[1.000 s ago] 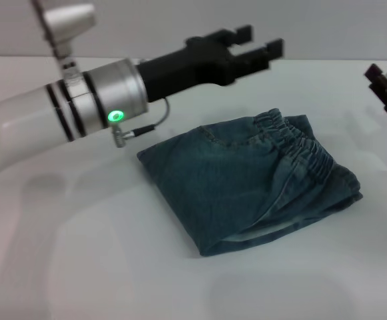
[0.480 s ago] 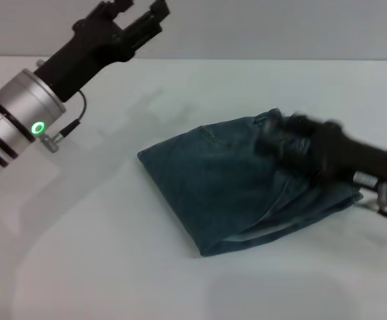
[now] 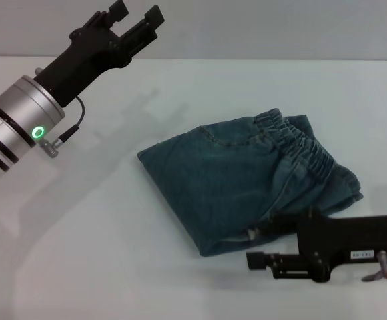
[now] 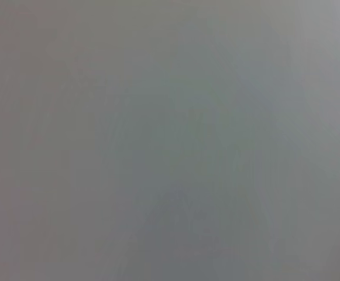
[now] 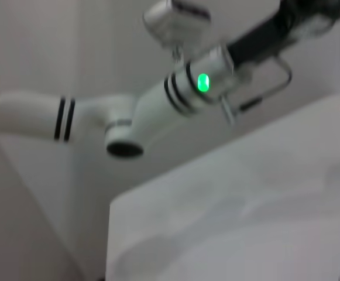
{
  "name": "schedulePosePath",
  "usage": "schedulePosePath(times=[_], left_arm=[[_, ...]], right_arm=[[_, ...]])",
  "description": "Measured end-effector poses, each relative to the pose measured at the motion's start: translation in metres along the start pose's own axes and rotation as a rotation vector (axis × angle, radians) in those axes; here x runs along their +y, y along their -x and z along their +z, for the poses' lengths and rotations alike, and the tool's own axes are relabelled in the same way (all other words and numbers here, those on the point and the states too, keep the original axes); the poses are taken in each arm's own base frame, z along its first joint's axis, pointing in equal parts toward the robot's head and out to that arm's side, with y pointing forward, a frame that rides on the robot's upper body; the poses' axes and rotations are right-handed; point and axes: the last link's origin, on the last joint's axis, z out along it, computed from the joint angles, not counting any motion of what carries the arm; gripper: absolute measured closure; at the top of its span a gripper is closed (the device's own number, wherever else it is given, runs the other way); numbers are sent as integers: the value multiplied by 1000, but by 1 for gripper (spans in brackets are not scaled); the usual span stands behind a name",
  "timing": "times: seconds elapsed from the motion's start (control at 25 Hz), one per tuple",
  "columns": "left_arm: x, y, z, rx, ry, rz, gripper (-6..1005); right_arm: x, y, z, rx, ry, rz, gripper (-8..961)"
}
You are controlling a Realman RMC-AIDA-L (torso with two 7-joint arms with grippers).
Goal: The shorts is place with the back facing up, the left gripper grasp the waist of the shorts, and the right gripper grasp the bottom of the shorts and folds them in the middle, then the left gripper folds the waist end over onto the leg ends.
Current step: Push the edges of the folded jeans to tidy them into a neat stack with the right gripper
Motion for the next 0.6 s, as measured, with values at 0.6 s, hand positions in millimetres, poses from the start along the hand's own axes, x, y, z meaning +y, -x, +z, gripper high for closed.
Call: schedulePosePath(times=[0.6], left_arm=[[-1, 2, 1, -8, -12, -7, 157]], right_arm=[[-16, -10, 28, 132, -43, 48, 426]])
